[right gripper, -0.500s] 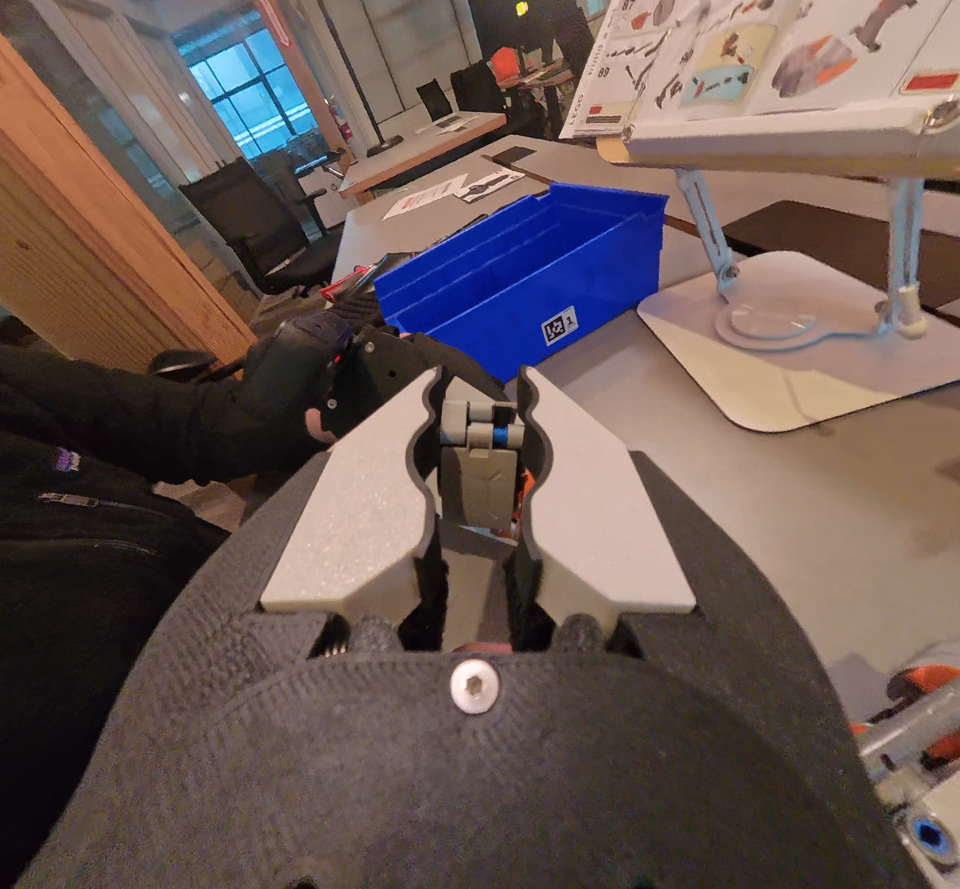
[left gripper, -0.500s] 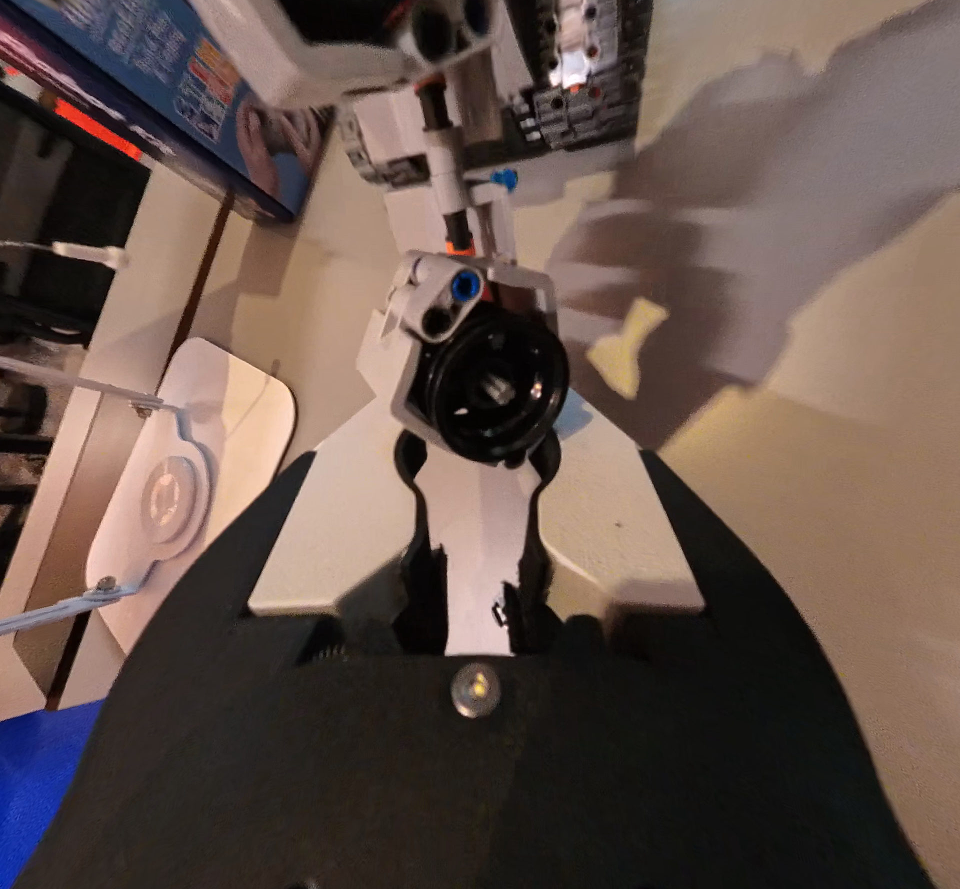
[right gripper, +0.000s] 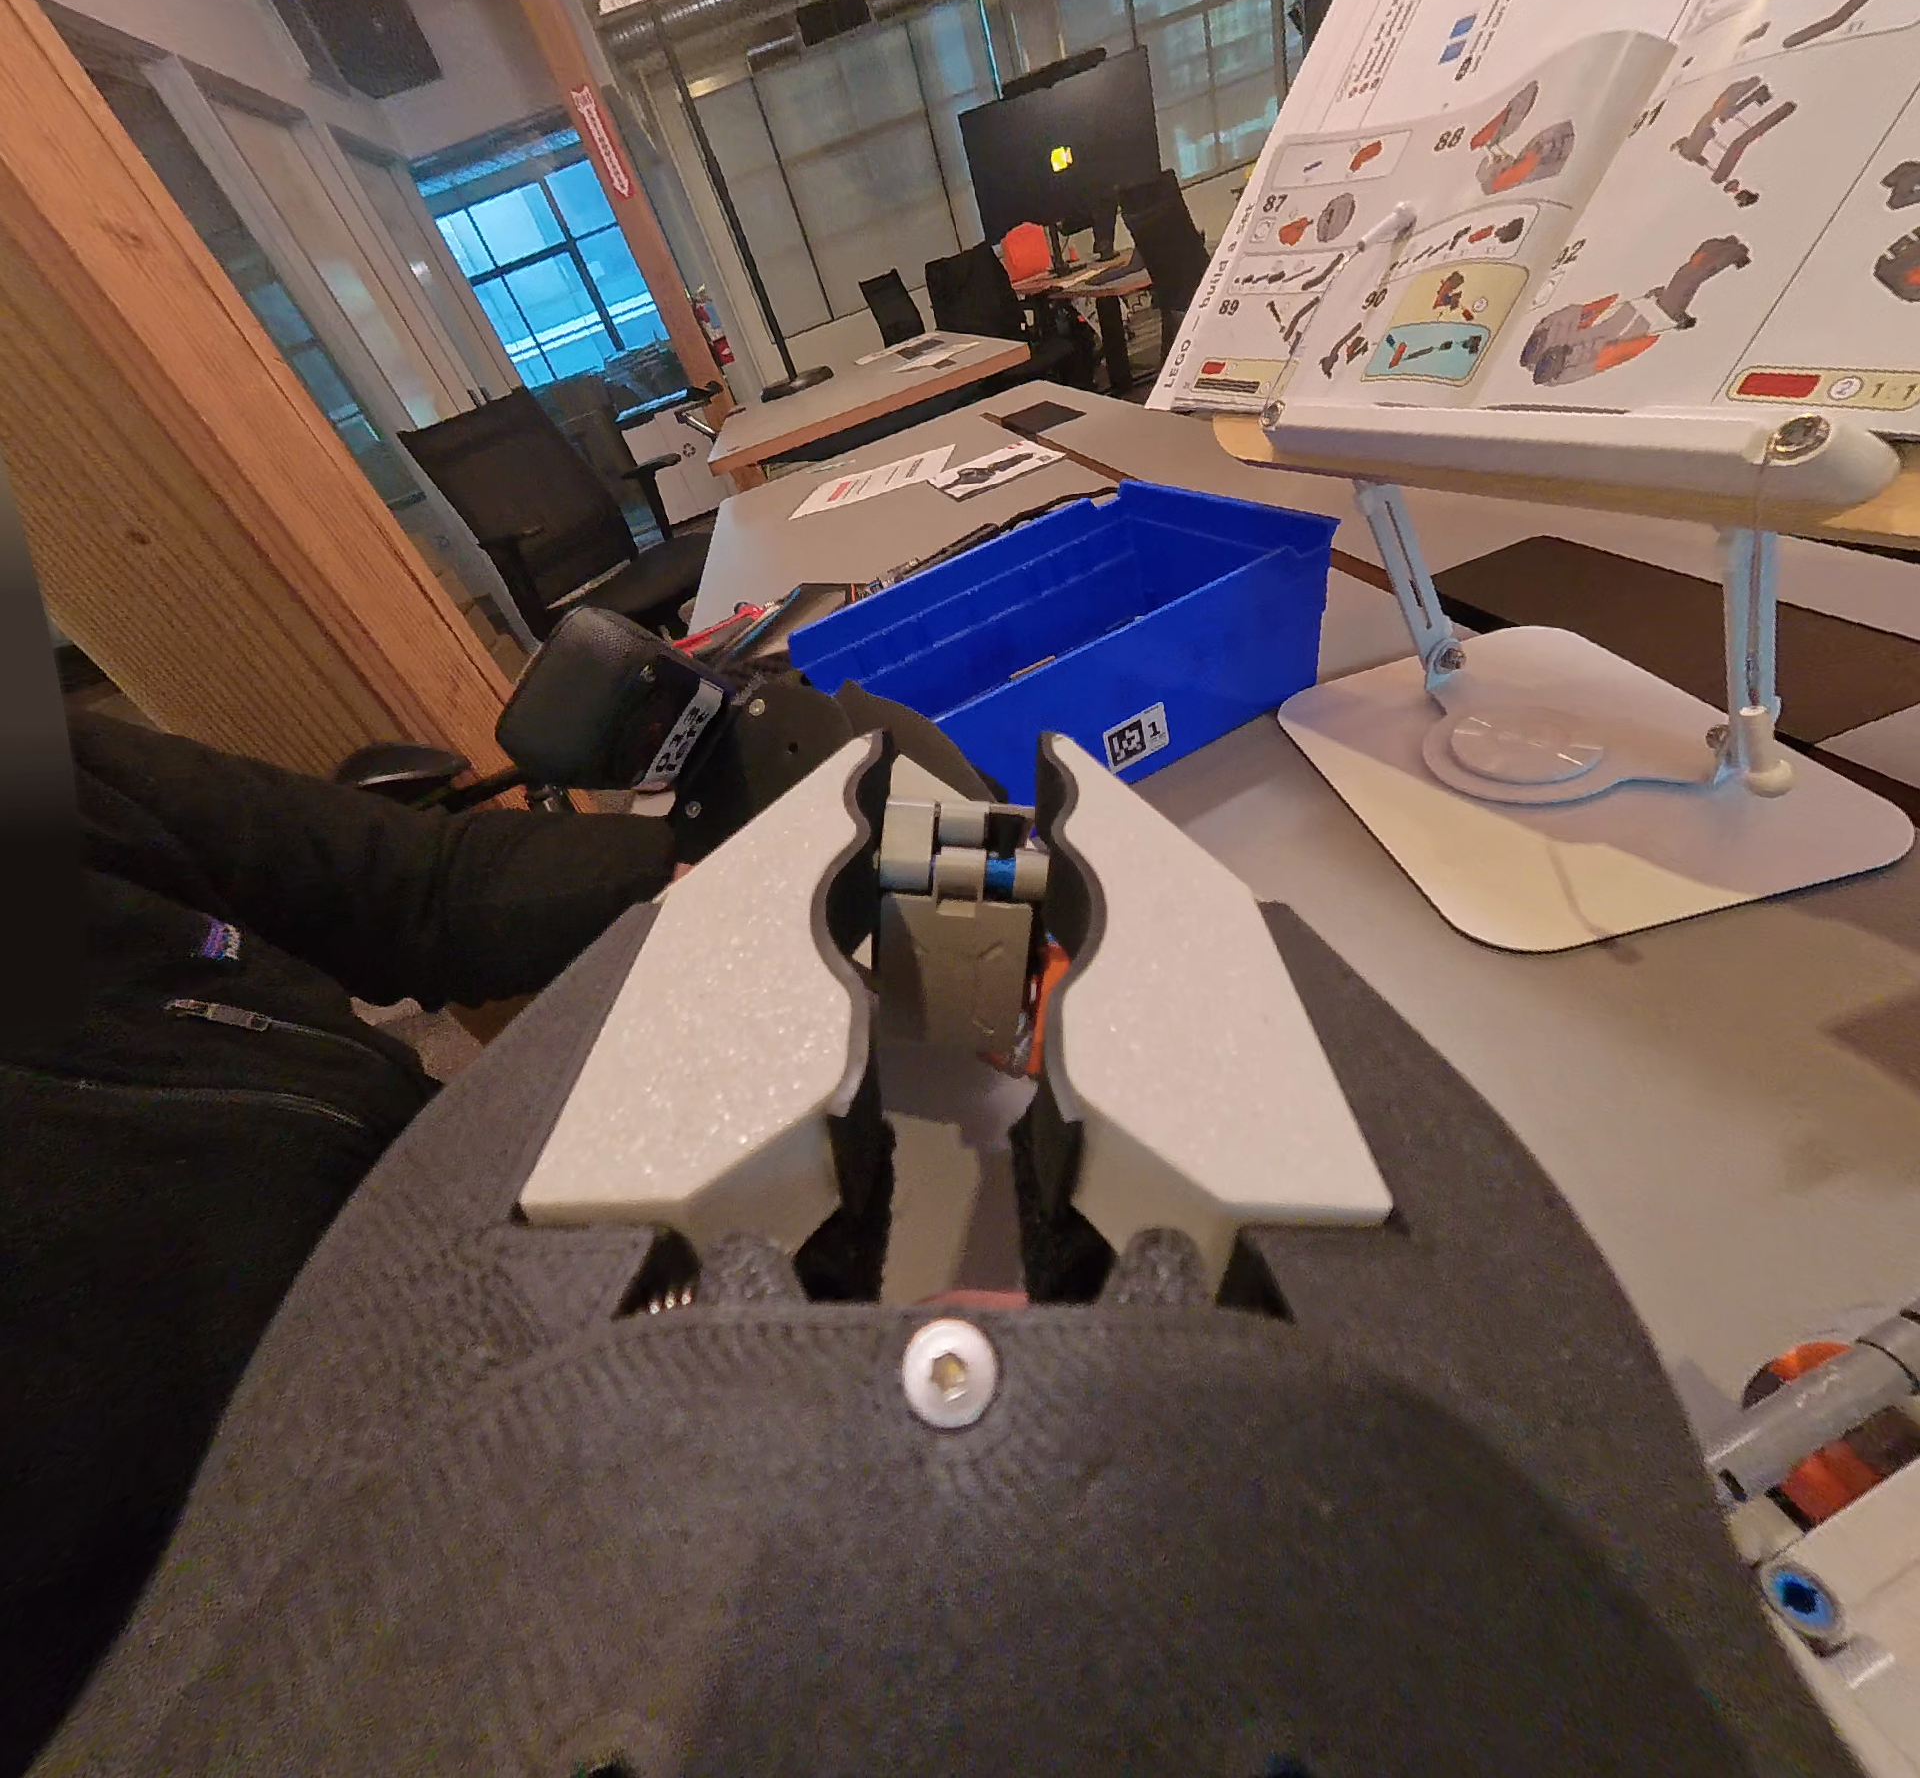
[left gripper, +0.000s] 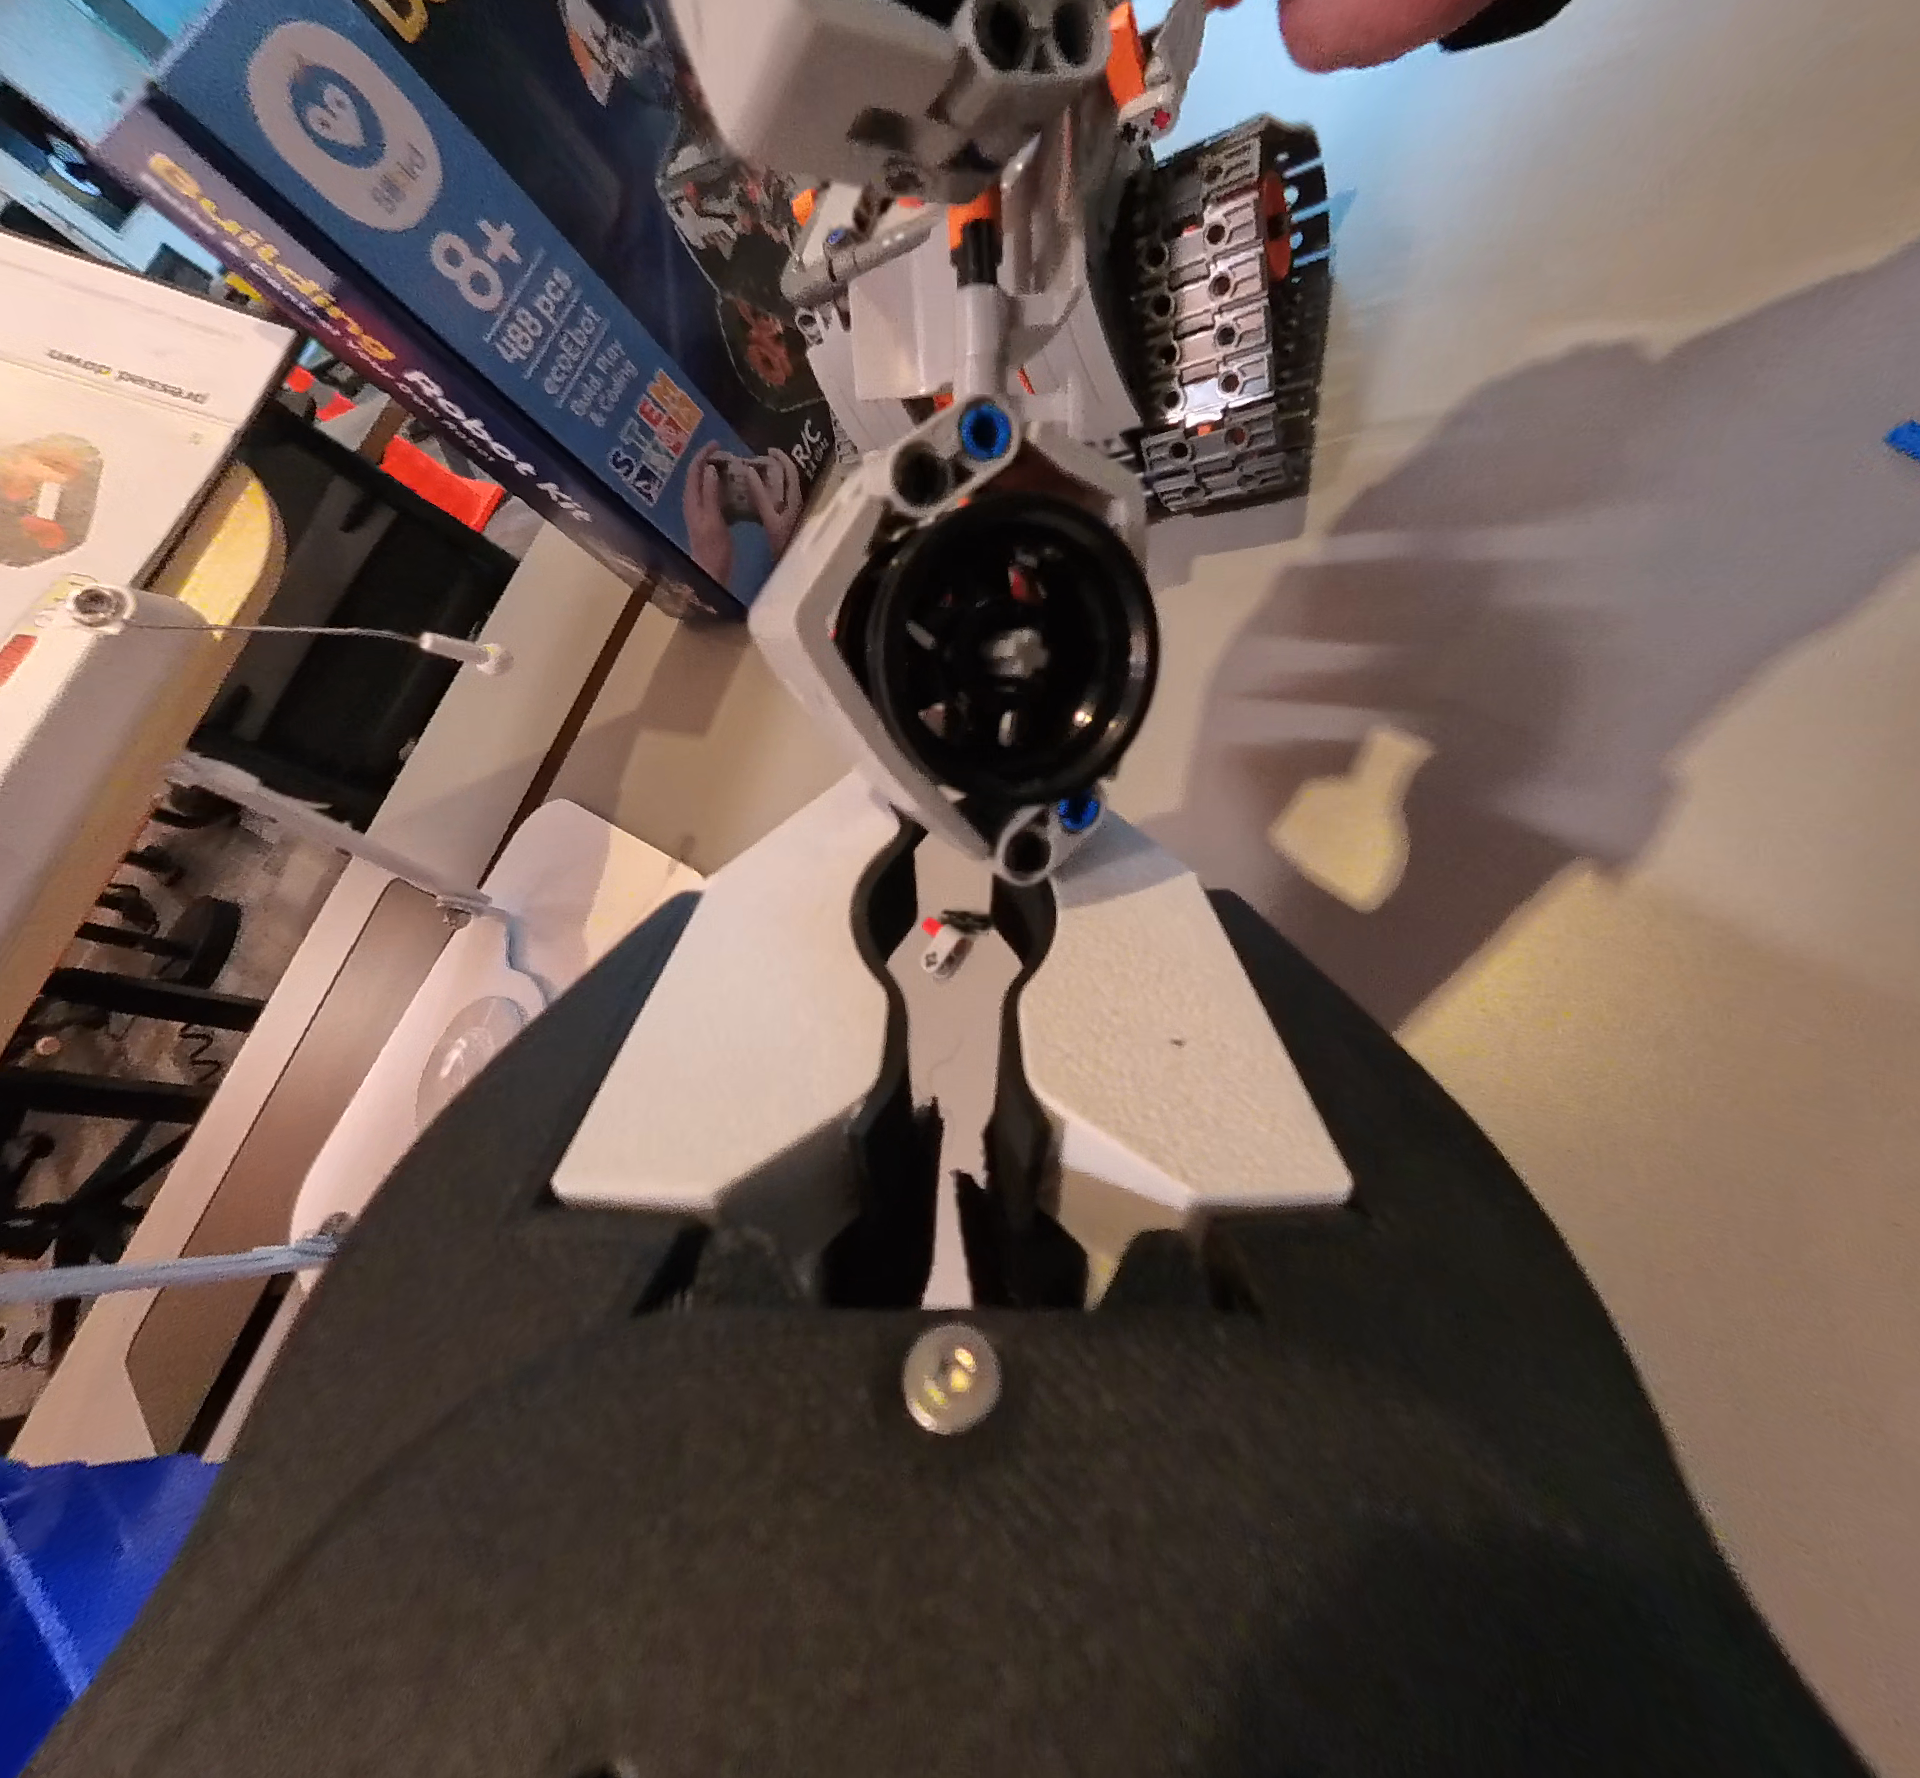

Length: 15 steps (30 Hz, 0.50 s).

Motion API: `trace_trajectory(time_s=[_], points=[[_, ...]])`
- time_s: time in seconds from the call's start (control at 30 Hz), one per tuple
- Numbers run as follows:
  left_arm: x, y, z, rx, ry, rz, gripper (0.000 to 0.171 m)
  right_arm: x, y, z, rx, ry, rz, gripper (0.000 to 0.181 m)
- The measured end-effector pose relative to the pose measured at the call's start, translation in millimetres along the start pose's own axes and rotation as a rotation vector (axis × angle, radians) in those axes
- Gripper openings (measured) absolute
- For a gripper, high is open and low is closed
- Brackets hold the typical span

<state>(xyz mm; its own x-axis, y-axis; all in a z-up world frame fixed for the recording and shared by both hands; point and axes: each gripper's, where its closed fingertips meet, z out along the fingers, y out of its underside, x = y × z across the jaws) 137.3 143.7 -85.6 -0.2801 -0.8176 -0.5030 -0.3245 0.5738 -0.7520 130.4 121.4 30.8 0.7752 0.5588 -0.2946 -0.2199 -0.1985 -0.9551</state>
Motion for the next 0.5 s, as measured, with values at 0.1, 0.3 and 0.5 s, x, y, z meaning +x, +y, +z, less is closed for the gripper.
trace_trajectory(time_s=[0.1,0.3,0.5], points=[[-4,-4,-4,0.03,-0.018,0.0,0.0,0,-3,-2,0.013,0.004,-0.007,0.025],[-7,-6,-5,0.036,-0.036,0.015,0.0,-1,-4,-2,0.023,0.005,-0.007,0.025],[-14,-11,-11,0.069,-0.071,0.01,0.0,0,-8,-4,0.054,0.007,0.002,0.025]])
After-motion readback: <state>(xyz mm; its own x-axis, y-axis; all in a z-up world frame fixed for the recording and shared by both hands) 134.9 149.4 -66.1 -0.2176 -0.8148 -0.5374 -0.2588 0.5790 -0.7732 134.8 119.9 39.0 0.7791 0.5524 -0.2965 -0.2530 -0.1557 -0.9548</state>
